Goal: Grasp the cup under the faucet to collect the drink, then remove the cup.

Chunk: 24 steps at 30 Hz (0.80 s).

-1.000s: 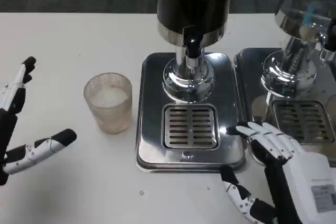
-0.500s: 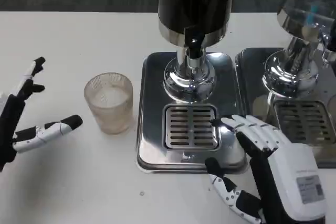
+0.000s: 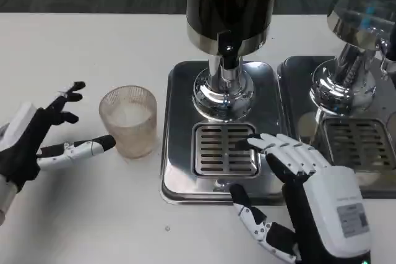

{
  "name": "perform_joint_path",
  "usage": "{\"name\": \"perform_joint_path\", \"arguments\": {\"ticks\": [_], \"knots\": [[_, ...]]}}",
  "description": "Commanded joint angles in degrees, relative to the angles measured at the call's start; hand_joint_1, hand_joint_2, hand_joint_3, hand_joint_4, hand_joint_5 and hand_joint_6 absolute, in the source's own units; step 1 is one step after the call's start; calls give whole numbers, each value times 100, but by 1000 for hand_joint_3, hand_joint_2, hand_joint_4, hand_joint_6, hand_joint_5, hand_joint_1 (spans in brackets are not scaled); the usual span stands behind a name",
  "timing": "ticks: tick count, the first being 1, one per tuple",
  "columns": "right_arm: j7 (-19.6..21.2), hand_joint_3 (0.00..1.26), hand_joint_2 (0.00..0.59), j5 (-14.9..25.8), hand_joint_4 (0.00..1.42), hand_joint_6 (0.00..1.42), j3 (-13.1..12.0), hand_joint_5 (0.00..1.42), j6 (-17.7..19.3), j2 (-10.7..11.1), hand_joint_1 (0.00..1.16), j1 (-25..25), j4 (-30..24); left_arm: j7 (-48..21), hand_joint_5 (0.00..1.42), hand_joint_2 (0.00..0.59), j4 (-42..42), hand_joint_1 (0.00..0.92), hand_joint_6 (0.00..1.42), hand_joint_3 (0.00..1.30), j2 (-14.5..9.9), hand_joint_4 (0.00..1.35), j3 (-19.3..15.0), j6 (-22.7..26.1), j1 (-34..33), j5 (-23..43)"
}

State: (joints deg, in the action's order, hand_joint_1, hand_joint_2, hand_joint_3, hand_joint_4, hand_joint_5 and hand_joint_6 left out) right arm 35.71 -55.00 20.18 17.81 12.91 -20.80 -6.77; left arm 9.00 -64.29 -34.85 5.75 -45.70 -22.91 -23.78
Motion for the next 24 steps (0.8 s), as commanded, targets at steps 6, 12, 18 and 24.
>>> {"name": "perform_joint_path", "arguments": {"ticks": [6, 12, 18, 24], "knots": [[82, 405, 401, -20, 316, 306, 99, 299, -26, -17, 602, 124, 9, -209, 371, 40, -263, 355, 348, 137, 182, 179, 268, 243, -330, -22], [85, 406, 401, -7, 321, 306, 118, 304, -27, -23, 602, 120, 26, -247, 374, 37, -384, 352, 344, 137, 276, 187, 334, 344, -488, -23], [81, 419, 401, 8, 323, 306, 127, 323, -47, -49, 602, 124, 51, -170, 375, 31, -460, 336, 344, 137, 425, 179, 381, 414, -640, -13], [88, 419, 401, -4, 332, 306, 128, 328, -90, -79, 602, 124, 41, -79, 365, 34, -543, 323, 345, 137, 573, 176, 462, 458, -738, -43]]}}
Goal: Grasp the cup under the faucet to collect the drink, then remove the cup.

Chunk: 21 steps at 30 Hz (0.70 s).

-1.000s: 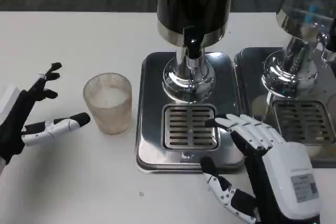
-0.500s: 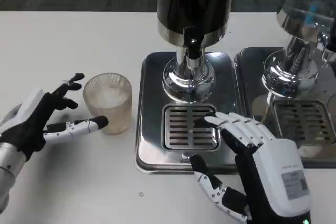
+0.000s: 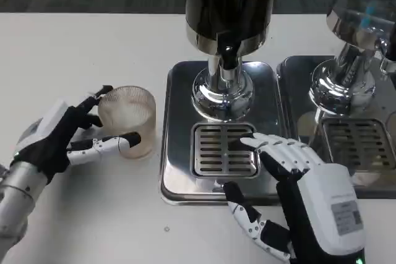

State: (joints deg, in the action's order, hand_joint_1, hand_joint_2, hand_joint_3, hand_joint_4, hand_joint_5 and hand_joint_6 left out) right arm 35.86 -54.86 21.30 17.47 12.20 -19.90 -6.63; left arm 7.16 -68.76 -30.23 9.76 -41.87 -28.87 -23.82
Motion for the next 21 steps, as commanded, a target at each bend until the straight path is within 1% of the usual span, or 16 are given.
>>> {"name": "perform_joint_path", "arguments": {"ticks": [1, 16, 21], "knots": [[72, 419, 401, -22, 333, 306, 18, 329, -63, -11, 602, 31, 22, 121, 365, 34, -109, 323, 344, 137, 139, 176, 73, 75, -153, -38], [-2, 419, 401, 79, 337, 306, 34, 336, -69, 9, 602, 11, 18, 191, 338, 41, -253, 306, 310, 117, 462, 154, 104, 298, -209, -11], [-9, 419, 401, 105, 337, 306, 51, 339, -54, 12, 602, 1, 20, 366, 378, 68, -238, 345, 366, 160, 556, 191, 151, 295, -183, -64]]}}
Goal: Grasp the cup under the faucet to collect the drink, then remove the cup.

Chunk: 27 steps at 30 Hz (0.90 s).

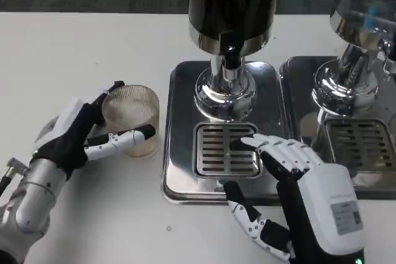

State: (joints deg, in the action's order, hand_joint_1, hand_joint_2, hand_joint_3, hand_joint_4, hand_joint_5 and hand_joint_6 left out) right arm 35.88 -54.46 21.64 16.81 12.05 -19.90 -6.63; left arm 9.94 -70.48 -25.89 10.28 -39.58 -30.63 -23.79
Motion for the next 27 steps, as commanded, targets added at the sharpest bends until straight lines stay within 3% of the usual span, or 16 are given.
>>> {"name": "perform_joint_path", "arguments": {"ticks": [1, 15, 27], "knots": [[-11, 419, 401, 68, 337, 306, 19, 340, 11, 30, 602, 1, 20, 125, 386, 75, -61, 349, 373, 171, 143, 202, 116, 57, -6, -83], [40, 419, 406, 122, 350, 308, 56, 346, 21, 5, 607, -31, 6, 495, 591, 102, -63, 340, 657, 341, 224, 400, 173, 1, 30, -53], [71, 419, 413, 192, 361, 324, 80, 346, 50, -18, 614, 10, 46, 1050, 737, 125, 41, 350, 835, 457, 59, 531, 116, -295, 244, -56]]}}
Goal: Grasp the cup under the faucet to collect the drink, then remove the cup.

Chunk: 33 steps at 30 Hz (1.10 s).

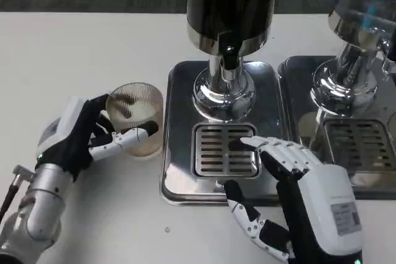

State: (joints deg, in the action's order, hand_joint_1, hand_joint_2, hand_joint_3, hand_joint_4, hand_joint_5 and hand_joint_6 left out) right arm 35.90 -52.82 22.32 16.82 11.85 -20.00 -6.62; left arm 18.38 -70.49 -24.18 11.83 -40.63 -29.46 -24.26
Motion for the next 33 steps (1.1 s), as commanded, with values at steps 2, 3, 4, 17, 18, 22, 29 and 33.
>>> {"name": "perform_joint_path", "arguments": {"ticks": [2, 3, 4, 17, 18, 22, 29, 33], "knots": [[69, 419, 413, 34, 363, 325, 18, 346, 55, 7, 615, 23, 48, 258, 754, 125, 54, 354, 846, 462, -138, 534, -64, -242, 175, 7], [71, 419, 413, 32, 363, 325, 28, 346, 57, 5, 615, 24, 50, 275, 757, 124, 59, 354, 848, 462, -154, 534, -87, -278, 205, 31], [69, 419, 413, 39, 364, 326, 27, 346, 62, 9, 615, 30, 55, 300, 759, 124, 69, 353, 849, 462, -167, 534, -111, -318, 235, 51], [134, 419, 414, 71, 366, 331, 6, 355, 93, 28, 617, 31, 92, 499, 771, 124, 467, 335, 875, 475, -297, 549, -464, -975, 506, 162], [141, 419, 414, 74, 366, 332, 4, 355, 98, 28, 617, 31, 96, 480, 771, 124, 509, 332, 876, 475, -297, 550, -480, -1022, 518, 166], [167, 419, 414, 74, 366, 337, 6, 356, 104, 20, 617, 30, 108, 356, 771, 124, 648, 330, 878, 475, -267, 550, -466, -1151, 532, 184], [261, 419, 414, 62, 366, 340, 4, 356, 101, -17, 618, 18, 106, -8, 771, 124, 690, 328, 882, 481, 16, 550, -244, -1058, 327, 65], [323, 419, 414, 34, 366, 340, -7, 356, 66, -45, 618, -17, 64, -148, 771, 124, 646, 328, 884, 482, 161, 550, -108, -962, 188, 2]]}}
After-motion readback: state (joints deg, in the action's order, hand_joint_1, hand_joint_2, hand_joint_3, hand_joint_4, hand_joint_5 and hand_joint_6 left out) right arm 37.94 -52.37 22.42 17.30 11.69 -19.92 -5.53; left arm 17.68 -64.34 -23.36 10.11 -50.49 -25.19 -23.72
